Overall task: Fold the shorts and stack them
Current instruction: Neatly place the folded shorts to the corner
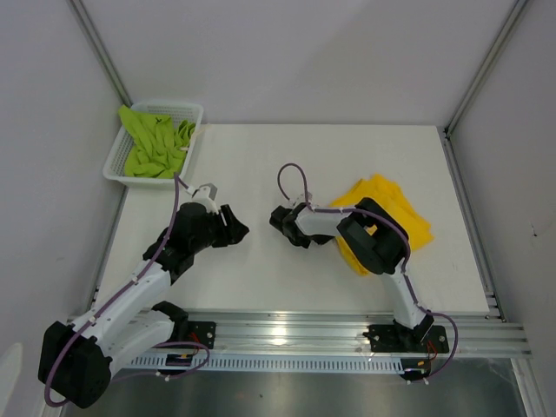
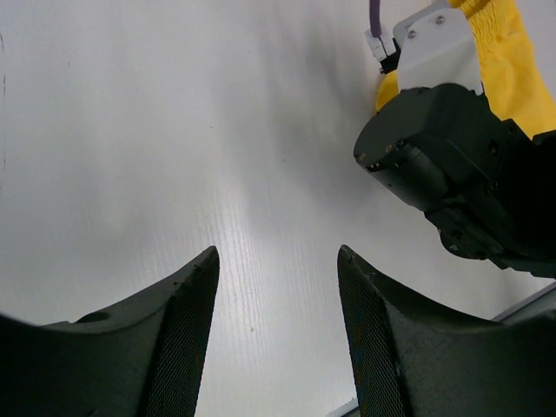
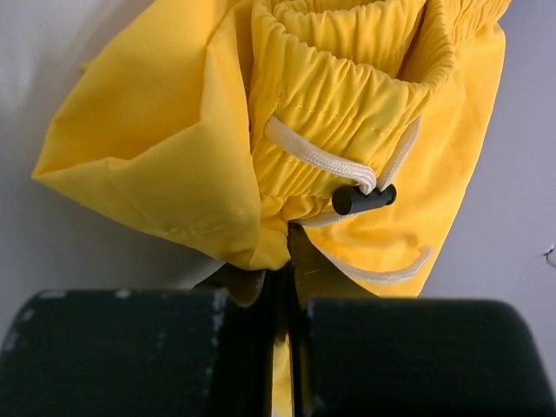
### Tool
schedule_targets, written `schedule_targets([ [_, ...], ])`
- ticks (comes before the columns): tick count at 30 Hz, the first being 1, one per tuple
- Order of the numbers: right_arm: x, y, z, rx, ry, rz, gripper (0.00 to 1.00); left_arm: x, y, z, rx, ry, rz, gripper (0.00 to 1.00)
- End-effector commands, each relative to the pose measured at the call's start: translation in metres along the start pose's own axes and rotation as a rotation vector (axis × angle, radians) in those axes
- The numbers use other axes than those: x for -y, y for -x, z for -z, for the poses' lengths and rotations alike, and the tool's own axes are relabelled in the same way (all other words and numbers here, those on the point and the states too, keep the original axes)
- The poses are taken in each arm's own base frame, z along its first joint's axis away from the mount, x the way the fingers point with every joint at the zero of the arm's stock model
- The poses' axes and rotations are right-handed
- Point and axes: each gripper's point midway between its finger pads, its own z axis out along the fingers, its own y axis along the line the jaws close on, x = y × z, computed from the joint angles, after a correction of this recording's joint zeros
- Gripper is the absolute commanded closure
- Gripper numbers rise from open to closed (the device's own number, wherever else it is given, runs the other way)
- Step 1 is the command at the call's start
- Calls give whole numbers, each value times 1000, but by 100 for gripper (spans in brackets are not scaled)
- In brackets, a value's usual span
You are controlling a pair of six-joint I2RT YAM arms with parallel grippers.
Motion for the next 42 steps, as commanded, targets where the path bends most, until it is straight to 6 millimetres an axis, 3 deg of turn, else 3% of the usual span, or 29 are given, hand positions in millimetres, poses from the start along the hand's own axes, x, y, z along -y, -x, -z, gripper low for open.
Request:
schedule_targets([
  [1, 2, -48, 13, -126, 27, -66, 100, 13, 17, 8, 39, -45, -30, 40],
  [4, 7, -86, 27, -211, 34, -144, 100, 12, 16, 10, 41, -48, -35, 40],
  [8, -7, -113, 49, -240, 126, -270, 100, 16, 15, 11, 37, -66, -34, 40],
  [10, -6, -115, 53, -228, 127, -359, 100, 16, 15, 12, 36, -71, -36, 40],
  [15, 27, -124, 23, -315, -3, -573, 100, 16, 13, 15, 32, -74, -44, 40],
  [21, 50, -143, 1, -375, -87, -584, 100, 16, 11, 16, 32, -80, -43, 40],
  [25, 67, -121, -6, -284, -33, -543, 100, 17, 11, 15, 32, -83, -42, 40],
  [29, 97, -117, -26, -279, -99, -490, 100, 18, 12, 15, 31, -84, -43, 40],
  [34, 89, -107, -58, -230, -36, -416, 100, 18, 12, 11, 26, -87, -40, 40],
  [36, 105, -109, -68, -244, -118, -410, 100, 18, 12, 11, 18, -83, -44, 40],
  [42, 105, -108, -79, -192, -213, -265, 100, 19, 13, 9, 15, -81, -45, 40],
])
